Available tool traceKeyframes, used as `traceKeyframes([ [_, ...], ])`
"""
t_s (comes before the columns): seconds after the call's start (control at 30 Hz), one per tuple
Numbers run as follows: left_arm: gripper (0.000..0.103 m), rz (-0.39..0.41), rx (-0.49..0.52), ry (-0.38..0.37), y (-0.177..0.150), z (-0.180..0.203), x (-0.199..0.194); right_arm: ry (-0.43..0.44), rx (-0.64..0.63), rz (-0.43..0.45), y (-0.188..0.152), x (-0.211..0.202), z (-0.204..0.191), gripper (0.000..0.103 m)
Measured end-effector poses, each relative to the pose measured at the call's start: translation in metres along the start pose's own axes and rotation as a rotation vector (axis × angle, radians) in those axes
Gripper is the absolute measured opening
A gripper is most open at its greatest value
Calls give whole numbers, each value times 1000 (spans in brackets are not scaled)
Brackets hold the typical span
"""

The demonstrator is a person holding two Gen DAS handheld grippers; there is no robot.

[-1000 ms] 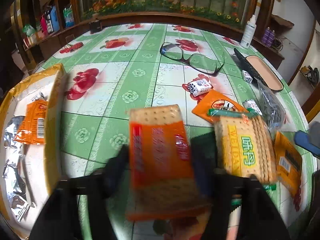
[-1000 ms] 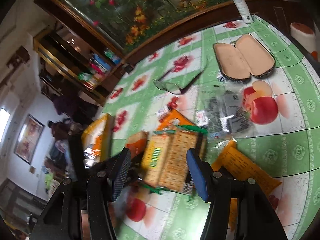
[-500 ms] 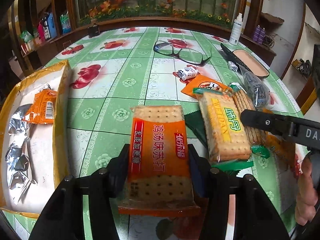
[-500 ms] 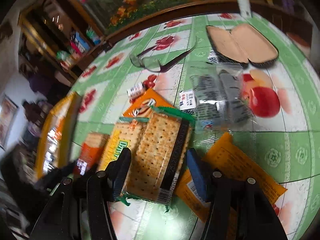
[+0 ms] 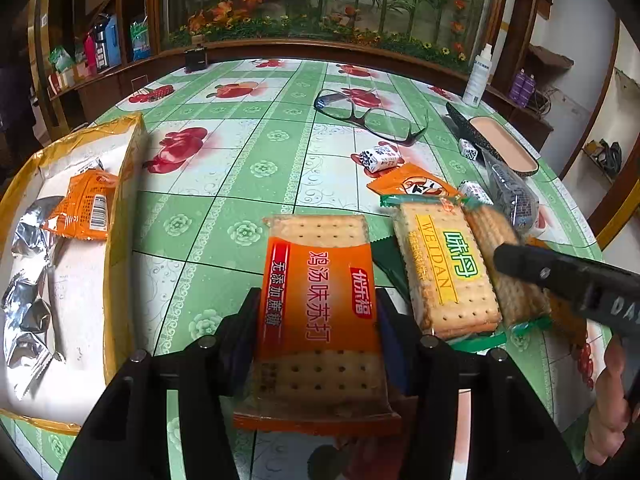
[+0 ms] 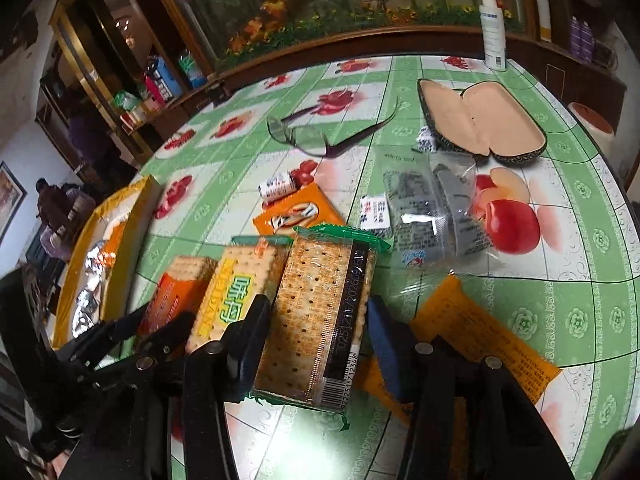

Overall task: Organize snacks
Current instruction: 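Grasp the clear-wrapped cracker pack with the right gripper while the left gripper holds its pack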

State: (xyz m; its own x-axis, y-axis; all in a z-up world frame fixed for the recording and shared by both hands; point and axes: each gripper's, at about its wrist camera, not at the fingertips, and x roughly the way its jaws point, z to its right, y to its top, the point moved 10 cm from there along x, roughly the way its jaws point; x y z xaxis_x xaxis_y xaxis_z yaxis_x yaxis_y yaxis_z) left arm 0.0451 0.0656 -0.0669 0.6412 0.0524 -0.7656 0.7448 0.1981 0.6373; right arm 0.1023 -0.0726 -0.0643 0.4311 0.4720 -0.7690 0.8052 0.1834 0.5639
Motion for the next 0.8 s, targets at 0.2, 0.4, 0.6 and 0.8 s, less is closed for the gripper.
traceKeyframes([
  [0.2,53,-12,51,44,-1,6,4,-64,-57,-24,-7,10,-2,53],
  [0.4,59,-20,75,59,-2,10,6,-68,-58,-29,-9,11,-2,53],
  [0.6,53,-5,32,16,0,6,2,-68,-53,-22,-8,8,-1,52],
  [0.8,53,5,19,4,-1,5,-2,-63,-30,-12,-5,1,1,52],
])
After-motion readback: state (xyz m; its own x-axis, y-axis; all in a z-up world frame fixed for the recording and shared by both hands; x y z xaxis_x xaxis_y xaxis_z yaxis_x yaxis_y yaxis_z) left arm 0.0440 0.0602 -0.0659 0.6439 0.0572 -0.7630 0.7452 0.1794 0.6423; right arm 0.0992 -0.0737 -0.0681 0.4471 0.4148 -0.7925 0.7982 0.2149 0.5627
